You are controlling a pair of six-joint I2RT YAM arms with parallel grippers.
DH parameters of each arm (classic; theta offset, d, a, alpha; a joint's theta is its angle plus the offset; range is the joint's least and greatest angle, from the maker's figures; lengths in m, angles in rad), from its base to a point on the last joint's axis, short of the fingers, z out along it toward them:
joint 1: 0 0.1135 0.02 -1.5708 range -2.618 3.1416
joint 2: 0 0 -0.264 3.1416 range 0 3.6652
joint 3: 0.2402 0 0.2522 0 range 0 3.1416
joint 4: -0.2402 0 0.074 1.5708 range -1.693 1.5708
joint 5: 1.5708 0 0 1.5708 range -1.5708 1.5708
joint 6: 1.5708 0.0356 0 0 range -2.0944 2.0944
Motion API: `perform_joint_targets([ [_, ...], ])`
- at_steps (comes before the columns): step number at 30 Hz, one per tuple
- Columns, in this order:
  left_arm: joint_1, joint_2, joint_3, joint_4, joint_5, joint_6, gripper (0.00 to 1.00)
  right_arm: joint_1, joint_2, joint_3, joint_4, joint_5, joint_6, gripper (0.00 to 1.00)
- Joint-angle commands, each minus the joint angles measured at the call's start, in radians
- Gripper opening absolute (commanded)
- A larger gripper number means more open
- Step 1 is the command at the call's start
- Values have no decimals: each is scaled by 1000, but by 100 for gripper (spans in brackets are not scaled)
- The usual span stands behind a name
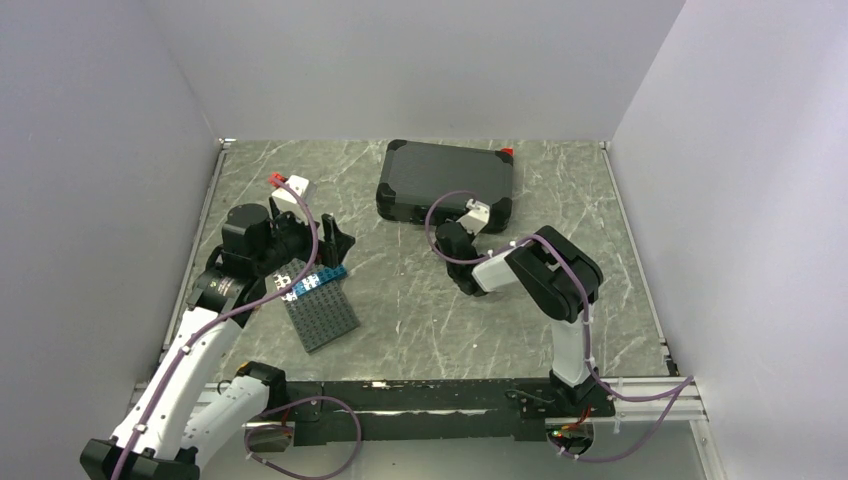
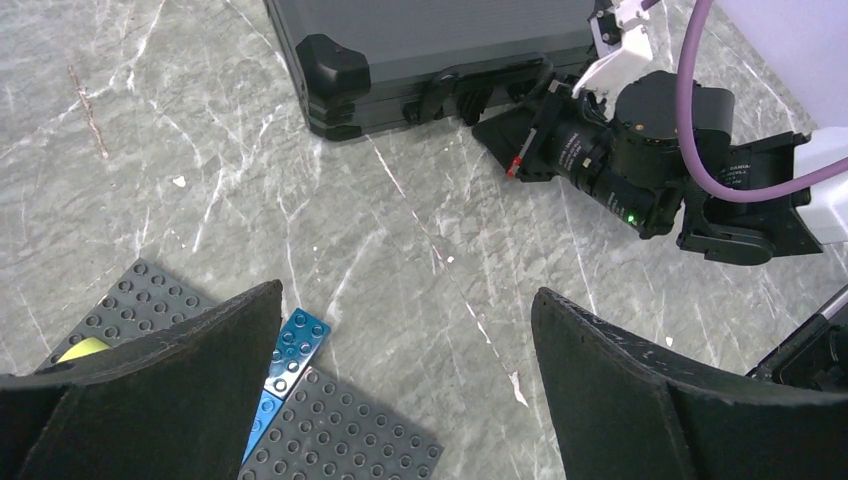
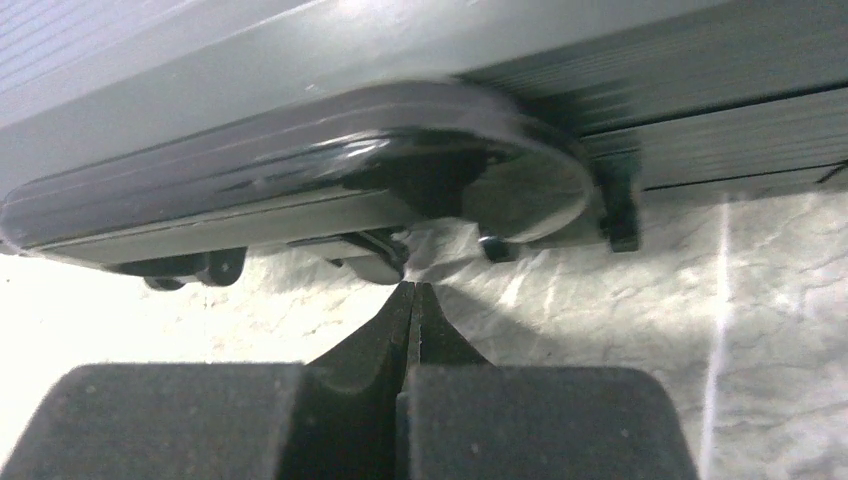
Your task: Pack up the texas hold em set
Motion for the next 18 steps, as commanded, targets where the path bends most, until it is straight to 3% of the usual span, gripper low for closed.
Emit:
perform_joint_targets([
  [1,16,-21,-8,33,10,1,99,-52,3,-70,-12,6,-80,0],
  [11,37,-30,-17,38,12,-6,99,-51,-137,-200,90,-78,-154,18],
  [16,58,-25,-28,45,18,-19,99,-51,-247,-274,93,-109,-202,38],
  [18,74,-18,-32,46,19,-29,99,-51,-295,-279,65,-150,-233,53],
])
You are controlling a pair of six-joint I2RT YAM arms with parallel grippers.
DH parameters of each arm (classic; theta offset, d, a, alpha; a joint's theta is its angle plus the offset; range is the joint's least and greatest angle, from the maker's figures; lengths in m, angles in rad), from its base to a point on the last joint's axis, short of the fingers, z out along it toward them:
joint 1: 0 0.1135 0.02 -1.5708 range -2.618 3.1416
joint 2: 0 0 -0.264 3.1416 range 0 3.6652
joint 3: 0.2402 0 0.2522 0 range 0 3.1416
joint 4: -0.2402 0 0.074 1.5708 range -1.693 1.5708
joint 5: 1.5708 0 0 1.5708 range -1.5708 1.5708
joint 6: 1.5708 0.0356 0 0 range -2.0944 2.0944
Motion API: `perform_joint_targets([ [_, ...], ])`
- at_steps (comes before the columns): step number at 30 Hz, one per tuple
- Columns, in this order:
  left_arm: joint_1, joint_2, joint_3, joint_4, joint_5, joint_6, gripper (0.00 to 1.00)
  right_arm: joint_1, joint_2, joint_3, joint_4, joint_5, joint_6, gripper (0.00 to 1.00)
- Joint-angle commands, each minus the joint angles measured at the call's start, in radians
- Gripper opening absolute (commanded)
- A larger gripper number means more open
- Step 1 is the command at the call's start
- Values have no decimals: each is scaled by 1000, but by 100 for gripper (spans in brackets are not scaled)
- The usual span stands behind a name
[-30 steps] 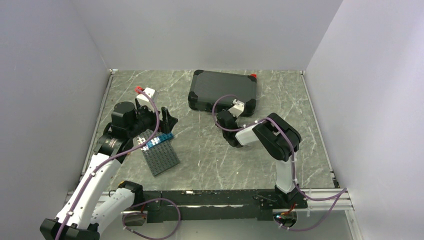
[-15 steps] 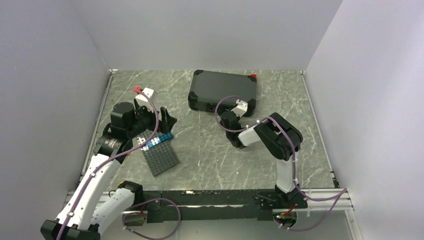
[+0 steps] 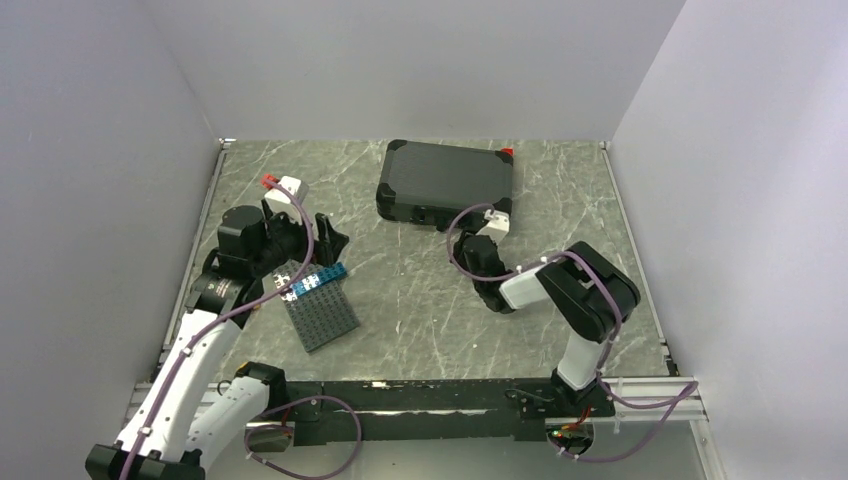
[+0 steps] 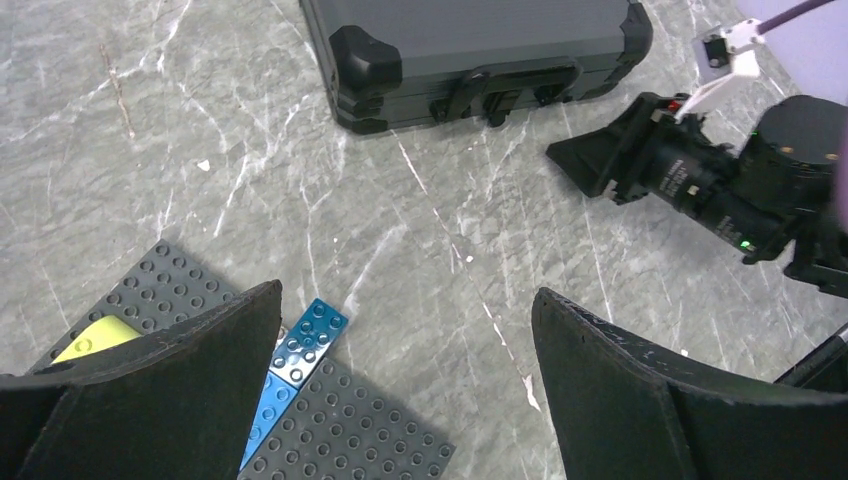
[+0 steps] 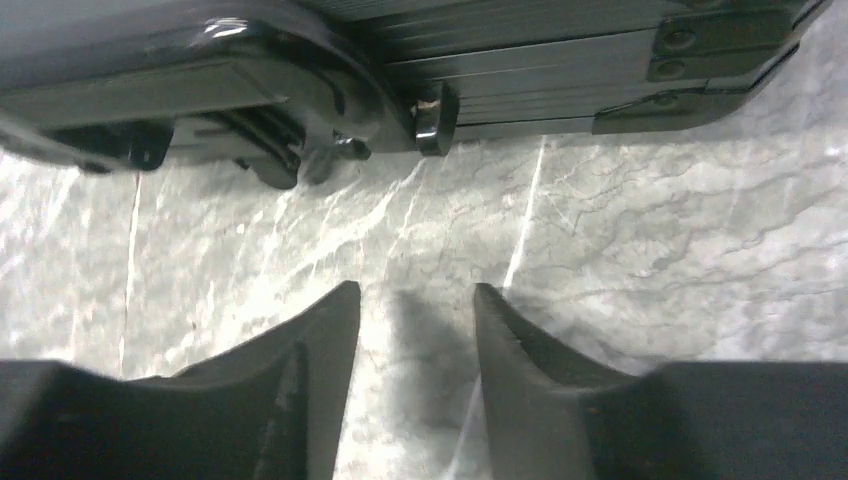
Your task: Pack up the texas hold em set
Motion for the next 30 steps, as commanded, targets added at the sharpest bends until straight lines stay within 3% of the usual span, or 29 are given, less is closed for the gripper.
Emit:
perform_joint_targets([
  [1,34,-2,-9,42,17,-29,99,0,-121,-8,-63,-78,-91,61],
  [3,54,4,-13,40,7,-40,99,-12,-158,32,-169,-115,-120,72],
  [5,73,9,-13,30,-36,-51,99,-44,-188,70,-258,-179,-137,77],
  [10,112,-6,-23,22,-120,-56,99,-218,-313,85,-403,-382,-161,80],
  [18,121,-55,-37,10,-221,-15,99,-609,-544,121,-658,-643,-236,81],
  [22,120,-103,-54,17,-263,-7,99,-742,-691,113,-724,-645,-244,81],
  [30,120,-179,-77,17,-295,-11,99,-756,-937,43,-763,-469,-327,82],
])
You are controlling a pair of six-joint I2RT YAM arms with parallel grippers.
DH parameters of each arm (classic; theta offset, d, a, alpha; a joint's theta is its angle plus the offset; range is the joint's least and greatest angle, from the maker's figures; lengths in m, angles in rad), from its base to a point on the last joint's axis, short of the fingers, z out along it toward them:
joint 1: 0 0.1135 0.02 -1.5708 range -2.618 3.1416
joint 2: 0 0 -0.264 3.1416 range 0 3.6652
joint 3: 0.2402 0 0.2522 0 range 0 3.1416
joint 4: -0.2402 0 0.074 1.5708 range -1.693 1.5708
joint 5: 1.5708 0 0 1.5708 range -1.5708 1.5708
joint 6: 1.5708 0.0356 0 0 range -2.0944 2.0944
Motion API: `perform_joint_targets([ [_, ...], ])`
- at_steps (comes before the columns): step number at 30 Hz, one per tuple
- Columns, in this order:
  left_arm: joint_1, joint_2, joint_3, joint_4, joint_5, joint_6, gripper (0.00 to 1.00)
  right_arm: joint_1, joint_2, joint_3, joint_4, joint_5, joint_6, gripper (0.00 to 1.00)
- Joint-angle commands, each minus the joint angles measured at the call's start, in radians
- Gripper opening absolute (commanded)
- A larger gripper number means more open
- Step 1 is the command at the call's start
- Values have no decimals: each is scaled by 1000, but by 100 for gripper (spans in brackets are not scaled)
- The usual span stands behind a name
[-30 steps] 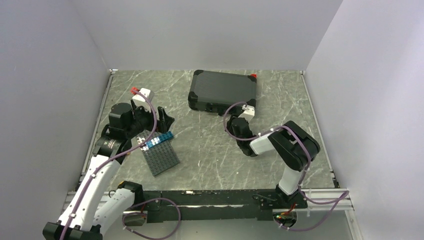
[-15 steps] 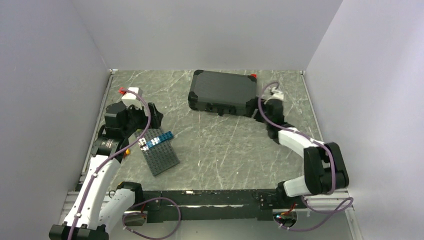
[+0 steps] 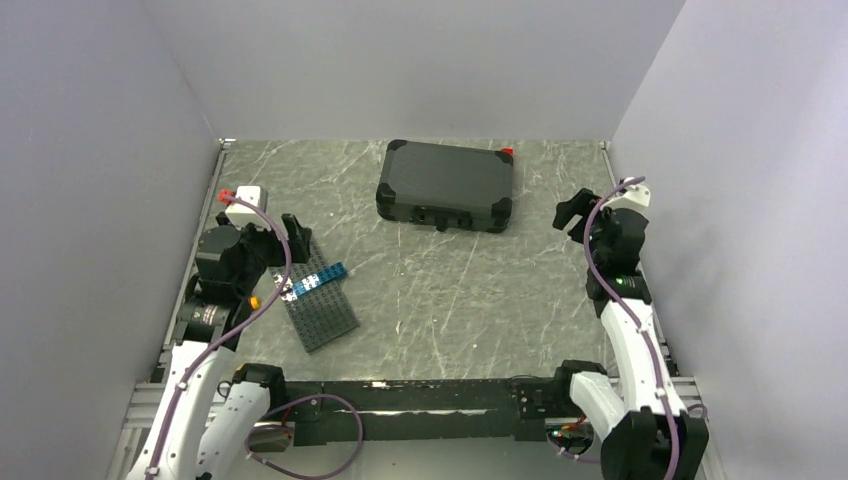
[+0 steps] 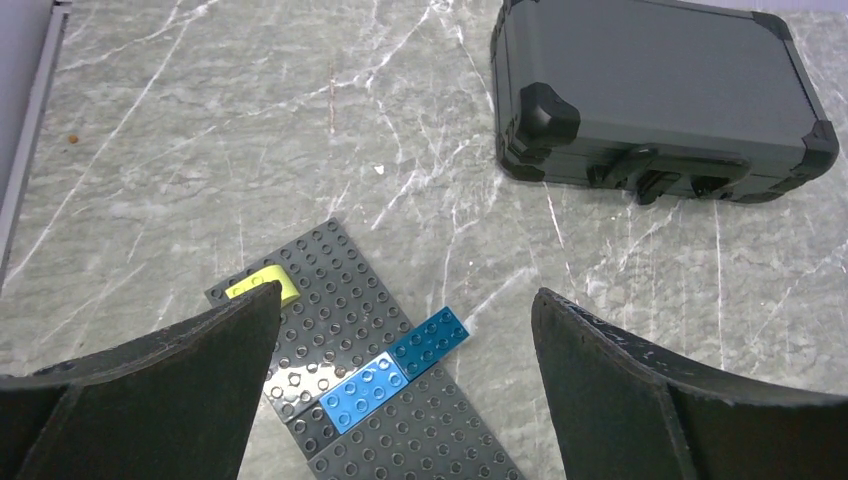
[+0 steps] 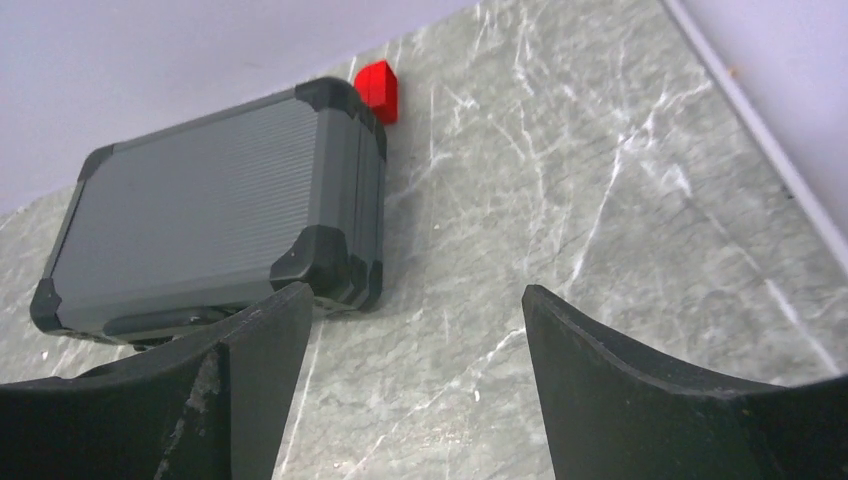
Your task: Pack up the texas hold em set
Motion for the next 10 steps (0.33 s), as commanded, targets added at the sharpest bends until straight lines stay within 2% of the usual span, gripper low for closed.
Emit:
perform_joint_targets([
  [1,4,-31,-7,21,-40,11,99,0,-81,-32,-20,62,-57,82],
  [10,4,-59,-12,18,-40,8,99,0,-130,-50,-14,65,-64,82],
])
